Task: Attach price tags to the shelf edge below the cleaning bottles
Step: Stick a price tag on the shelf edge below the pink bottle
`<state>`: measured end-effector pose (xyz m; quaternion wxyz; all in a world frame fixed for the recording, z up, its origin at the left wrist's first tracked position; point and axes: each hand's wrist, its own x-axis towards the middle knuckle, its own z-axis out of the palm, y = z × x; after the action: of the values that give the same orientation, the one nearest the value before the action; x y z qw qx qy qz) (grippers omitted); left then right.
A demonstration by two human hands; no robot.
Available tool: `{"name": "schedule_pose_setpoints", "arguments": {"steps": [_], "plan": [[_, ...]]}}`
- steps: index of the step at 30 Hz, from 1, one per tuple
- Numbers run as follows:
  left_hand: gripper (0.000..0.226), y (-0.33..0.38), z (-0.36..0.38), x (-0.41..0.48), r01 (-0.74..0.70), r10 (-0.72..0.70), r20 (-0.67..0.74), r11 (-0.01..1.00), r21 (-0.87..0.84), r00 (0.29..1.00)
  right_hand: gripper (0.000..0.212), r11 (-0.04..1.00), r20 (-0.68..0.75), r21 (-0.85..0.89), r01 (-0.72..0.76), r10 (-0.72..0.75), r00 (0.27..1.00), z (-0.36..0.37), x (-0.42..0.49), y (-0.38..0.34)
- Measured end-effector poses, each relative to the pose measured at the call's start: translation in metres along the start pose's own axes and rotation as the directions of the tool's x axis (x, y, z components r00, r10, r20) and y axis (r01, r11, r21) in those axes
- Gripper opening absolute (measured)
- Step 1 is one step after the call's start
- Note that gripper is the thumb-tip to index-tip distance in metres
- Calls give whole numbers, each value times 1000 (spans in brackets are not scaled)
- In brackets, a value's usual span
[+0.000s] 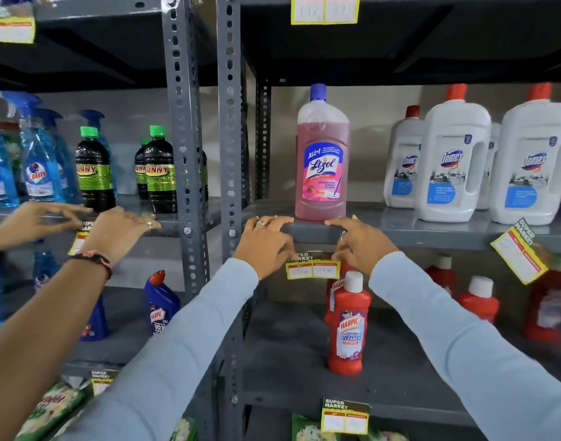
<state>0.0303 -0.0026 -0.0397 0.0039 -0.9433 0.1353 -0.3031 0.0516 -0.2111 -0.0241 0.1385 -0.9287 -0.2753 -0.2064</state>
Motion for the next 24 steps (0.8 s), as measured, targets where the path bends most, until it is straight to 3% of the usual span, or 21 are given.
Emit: {"name": "schedule_pose_setpoints", "arguments": {"steps": [6, 15, 24], "plan": [[26, -7, -30, 18, 68, -49, 120, 984, -164, 992, 17, 990, 5, 132, -45, 45, 999, -19, 17, 1], [35, -5, -30, 29, 77, -75, 50, 996, -34, 996, 25, 982, -13, 148, -117, 120, 993, -21, 24, -4], [33, -5, -27, 28, 120, -119, 18, 991, -53, 993, 27, 958, -76, 182, -220, 237, 969, -18, 28, -5]]}}
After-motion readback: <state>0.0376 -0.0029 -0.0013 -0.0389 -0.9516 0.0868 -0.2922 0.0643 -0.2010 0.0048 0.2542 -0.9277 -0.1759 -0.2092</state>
